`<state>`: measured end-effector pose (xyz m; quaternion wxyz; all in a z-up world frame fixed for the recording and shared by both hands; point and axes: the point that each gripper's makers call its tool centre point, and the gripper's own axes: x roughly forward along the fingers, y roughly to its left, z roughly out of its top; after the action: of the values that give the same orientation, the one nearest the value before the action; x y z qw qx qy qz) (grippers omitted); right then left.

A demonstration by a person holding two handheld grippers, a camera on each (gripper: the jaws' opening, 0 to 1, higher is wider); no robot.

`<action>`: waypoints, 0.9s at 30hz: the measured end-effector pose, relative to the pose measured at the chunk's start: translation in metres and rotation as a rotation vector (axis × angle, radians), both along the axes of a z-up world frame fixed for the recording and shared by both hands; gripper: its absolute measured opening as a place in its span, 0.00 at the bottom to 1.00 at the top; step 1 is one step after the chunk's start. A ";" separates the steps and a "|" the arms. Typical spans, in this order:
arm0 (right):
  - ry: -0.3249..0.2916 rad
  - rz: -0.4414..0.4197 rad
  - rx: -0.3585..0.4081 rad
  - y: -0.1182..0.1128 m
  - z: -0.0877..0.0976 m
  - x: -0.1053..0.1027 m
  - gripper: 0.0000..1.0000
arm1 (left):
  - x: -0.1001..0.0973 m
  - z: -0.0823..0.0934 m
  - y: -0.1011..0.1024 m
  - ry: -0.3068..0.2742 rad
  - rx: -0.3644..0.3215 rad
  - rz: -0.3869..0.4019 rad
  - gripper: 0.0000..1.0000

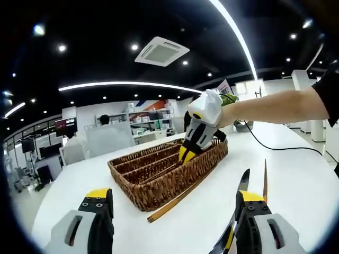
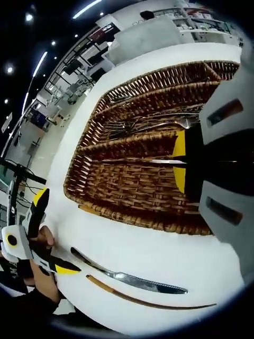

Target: Arrange the knives, forks, and spoons in their matching storage slots by inserting each utensil handle-first until every utensil is classified and aligned in the correct compartment

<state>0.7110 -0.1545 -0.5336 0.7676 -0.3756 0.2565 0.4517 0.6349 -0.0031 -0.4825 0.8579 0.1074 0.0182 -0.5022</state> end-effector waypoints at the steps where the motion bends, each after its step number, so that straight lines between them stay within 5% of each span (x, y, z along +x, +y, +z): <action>1: 0.018 -0.029 0.013 -0.002 0.000 0.001 0.01 | 0.000 0.001 0.000 -0.002 -0.001 0.001 1.00; 21: -0.024 -0.016 -0.037 -0.003 0.000 -0.001 0.02 | -0.004 -0.002 -0.004 -0.024 0.028 -0.012 1.00; 27: -0.042 -0.015 -0.006 -0.003 0.005 -0.002 0.03 | 0.002 -0.004 0.001 0.016 0.014 0.011 1.00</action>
<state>0.7095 -0.1578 -0.5284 0.7749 -0.3852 0.2445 0.4374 0.6372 -0.0023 -0.4870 0.8596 0.1090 0.0292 -0.4983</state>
